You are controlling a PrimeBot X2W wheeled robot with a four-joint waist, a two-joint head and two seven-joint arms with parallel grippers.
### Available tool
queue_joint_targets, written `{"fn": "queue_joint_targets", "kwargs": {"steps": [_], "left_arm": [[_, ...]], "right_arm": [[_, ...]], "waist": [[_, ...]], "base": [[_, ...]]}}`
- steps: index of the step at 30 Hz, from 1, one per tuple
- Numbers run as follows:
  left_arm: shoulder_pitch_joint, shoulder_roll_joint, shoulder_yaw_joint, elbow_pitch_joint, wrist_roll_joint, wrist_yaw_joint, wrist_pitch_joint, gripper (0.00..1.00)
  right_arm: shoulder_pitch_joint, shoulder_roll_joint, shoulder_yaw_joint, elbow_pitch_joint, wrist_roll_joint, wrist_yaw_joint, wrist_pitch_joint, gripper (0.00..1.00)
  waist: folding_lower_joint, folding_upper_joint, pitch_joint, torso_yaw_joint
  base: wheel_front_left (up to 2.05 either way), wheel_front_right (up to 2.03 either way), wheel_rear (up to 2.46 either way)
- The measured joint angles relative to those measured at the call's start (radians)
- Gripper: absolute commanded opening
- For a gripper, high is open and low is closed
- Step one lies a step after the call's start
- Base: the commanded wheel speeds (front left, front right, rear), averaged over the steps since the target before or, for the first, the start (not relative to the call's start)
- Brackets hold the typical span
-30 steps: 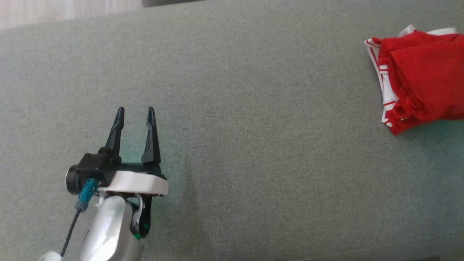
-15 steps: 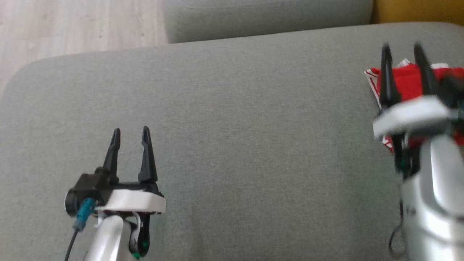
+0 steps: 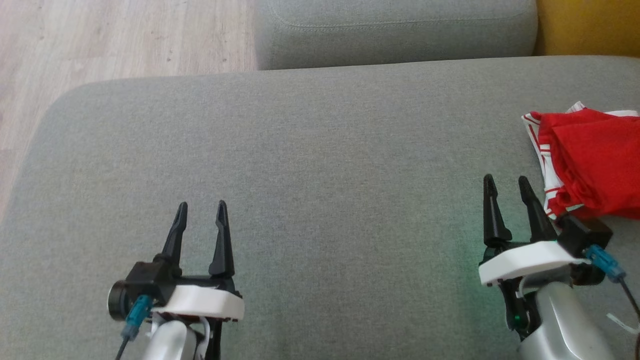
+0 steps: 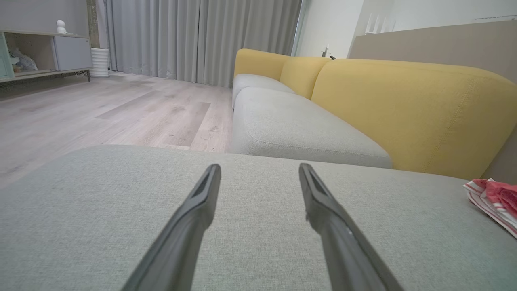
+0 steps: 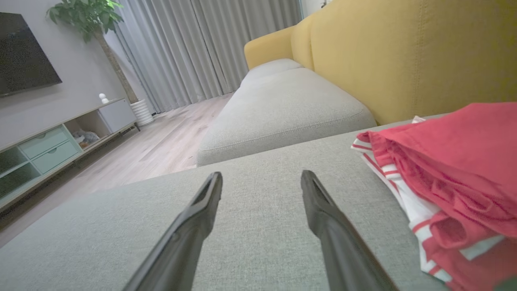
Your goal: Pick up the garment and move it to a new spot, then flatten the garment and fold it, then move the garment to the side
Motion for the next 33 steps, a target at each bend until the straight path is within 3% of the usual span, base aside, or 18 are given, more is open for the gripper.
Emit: {"fn": "queue_joint_targets", "kwargs": {"steps": [12, 33], "left_arm": [[0.011, 0.000, -0.005, -0.002, -0.011, 0.025, 0.000, 1.00], [0.021, 0.000, 0.021, -0.001, -0.114, 0.028, 0.000, 1.00]], "right_arm": [[0.001, 0.000, 0.015, -0.004, 0.000, 0.000, -0.004, 1.00], [0.003, 0.000, 0.026, -0.014, 0.008, 0.000, -0.004, 1.00]], "waist": [[0.0000, 0.0000, -0.014, -0.010], [0.0000, 0.0000, -0.029, -0.030]], "base": [[0.00, 0.00, 0.00], [0.00, 0.00, 0.00]]}}
